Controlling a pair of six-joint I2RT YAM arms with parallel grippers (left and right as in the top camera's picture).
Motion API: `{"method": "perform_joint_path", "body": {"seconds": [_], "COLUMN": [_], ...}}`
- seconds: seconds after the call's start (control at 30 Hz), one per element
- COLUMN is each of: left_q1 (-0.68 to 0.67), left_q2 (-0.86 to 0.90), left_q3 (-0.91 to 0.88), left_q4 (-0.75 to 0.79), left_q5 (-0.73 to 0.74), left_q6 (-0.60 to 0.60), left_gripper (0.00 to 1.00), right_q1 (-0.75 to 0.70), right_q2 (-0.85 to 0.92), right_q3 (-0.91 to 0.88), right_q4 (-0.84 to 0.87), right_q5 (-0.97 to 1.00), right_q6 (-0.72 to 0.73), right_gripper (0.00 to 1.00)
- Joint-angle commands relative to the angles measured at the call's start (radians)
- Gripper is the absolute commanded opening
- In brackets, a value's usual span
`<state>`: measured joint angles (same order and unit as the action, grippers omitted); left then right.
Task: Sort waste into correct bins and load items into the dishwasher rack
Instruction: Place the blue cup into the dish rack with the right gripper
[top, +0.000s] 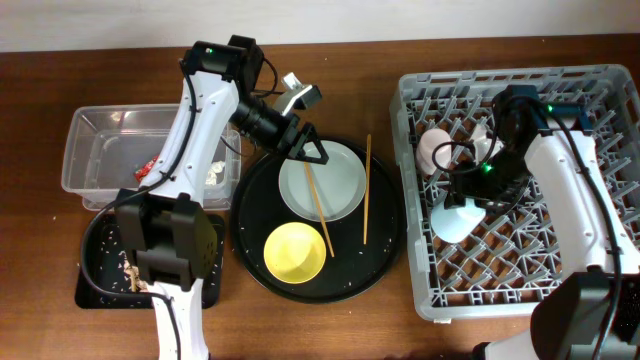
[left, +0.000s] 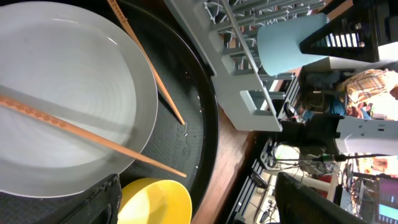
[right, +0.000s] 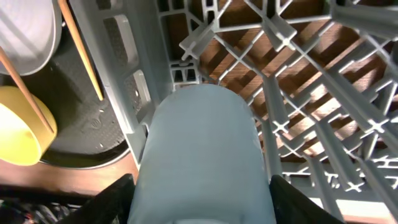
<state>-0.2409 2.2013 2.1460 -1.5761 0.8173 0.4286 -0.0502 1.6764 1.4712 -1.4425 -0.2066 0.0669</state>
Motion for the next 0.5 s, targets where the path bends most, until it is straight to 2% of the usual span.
{"method": "perform_joint_path", "body": {"seconds": [0.0, 0.2, 0.27, 0.3, 0.37, 0.4, 0.43, 0.47], "left_q1": [-0.001, 0.002, 0.040, 0.066, 0.131, 0.148, 0.177, 0.195], "left_q2": [-0.005, -0.005, -0.013, -0.020, -0.037, -0.039, -0.040, -0.040], "left_q3": [0.014, 0.015, 0.016, 0.016, 0.016, 0.016, 0.016, 0.016], "left_q4": [0.013, 0.019, 0.043, 0.058, 0.114, 0.125, 0.129, 0.128], "left_q5": [-0.004, -0.005, -0.022, -0.022, -0.106, -0.161, -0.267, -0.324], "left_q6": [-0.013, -0.032, -0.082, -0.111, -0.261, -0.315, -0.380, -0.406], "left_gripper": [0.79, 0.79, 0.79, 0.79, 0.80, 0.86, 0.87, 0.93], "right_q1": [0.005, 0.005, 0.008, 0.020, 0.094, 0.134, 0.207, 0.247], "right_q2": [0.005, 0.005, 0.004, 0.003, 0.003, 0.003, 0.008, 0.013], "right_q3": [-0.011, 0.004, 0.115, 0.176, 0.282, 0.289, 0.284, 0.279], "right_q4": [-0.006, -0.005, -0.035, -0.048, -0.054, -0.038, -0.006, 0.013], "right_q5": [0.027, 0.034, 0.005, 0.005, 0.008, 0.008, 0.009, 0.013], "right_q6": [0.002, 0.002, 0.002, 0.002, 0.029, 0.047, 0.075, 0.099], "right_gripper": [0.69, 0.70, 0.67, 0.66, 0.66, 0.66, 0.66, 0.66]}}
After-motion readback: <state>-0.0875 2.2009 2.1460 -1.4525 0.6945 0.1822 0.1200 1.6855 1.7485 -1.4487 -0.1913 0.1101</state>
